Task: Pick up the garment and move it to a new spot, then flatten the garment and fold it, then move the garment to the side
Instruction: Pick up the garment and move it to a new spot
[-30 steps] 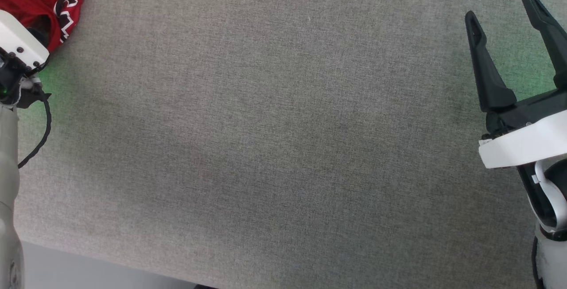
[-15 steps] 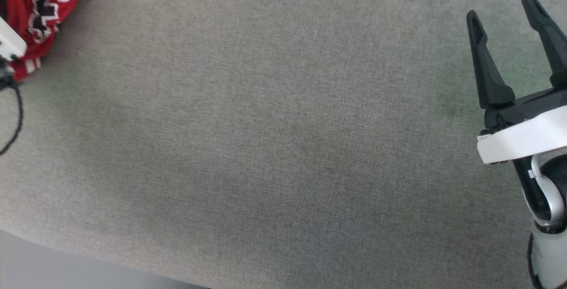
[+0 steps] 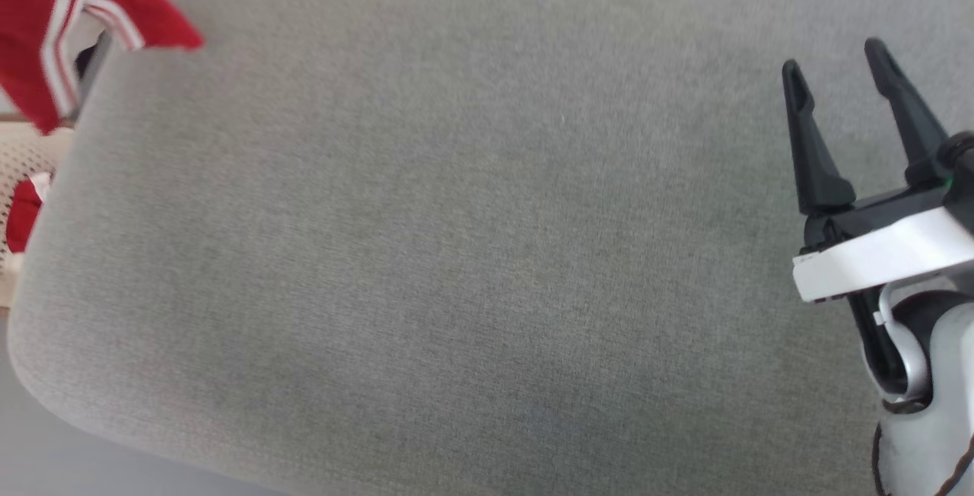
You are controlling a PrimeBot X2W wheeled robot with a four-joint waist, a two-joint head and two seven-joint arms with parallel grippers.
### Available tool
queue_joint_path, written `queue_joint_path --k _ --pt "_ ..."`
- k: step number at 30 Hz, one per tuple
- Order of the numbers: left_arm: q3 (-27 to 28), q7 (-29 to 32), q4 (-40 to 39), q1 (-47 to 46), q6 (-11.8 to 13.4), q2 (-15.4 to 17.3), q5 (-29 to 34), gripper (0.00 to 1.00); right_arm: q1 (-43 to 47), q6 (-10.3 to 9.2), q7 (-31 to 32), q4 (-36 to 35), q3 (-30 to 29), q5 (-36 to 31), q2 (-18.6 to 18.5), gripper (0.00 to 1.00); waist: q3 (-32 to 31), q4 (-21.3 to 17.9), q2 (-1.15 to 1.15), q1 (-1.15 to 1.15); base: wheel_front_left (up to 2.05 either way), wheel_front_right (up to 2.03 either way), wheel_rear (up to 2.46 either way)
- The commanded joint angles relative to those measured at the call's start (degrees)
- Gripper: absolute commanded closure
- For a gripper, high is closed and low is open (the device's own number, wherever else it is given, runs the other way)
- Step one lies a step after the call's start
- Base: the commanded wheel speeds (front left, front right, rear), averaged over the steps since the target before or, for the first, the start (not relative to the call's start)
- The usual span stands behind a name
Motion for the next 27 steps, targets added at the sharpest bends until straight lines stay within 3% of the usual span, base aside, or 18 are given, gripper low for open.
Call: queue_joint_path --k 1,7,14,23,27 --pt "-0.9 0.5 -2.1 -0.8 -0.1 0.8 0.1 1.00 1.1 -0.02 -1.1 0.7 -0.2 0.4 0.7 0.00 -3.3 0.3 0.00 0.00 0.00 0.00 0.00" --pt "-3.7 3.6 -8.9 0.7 -0.1 2.2 -0.7 1.00 2.4 -0.02 -2.3 1.7 -1.3 1.1 1.8 0.00 -6.2 0.2 0.00 0.00 0.00 0.00 0.00" --pt "-5.8 9.4 -22.0 3.3 0.1 5.0 -1.2 1.00 3.7 -0.03 -3.0 1.1 -3.8 0.4 2.7 0.00 -8.1 -2.1 0.00 0.00 0.00 0.00 0.00" --pt "-7.0 19.0 -42.8 8.9 4.0 8.0 -2.5 1.00 5.8 -0.02 -4.3 -0.2 -8.7 0.1 4.5 0.00 -9.0 -9.0 0.00 0.00 0.00 0.00 0.00" --pt "-8.0 23.7 -52.6 11.0 5.9 8.1 -3.5 1.00 6.7 -0.02 -5.3 -0.5 -11.4 0.0 5.3 0.00 -8.8 -13.9 0.00 0.00 0.00 0.00 0.00"
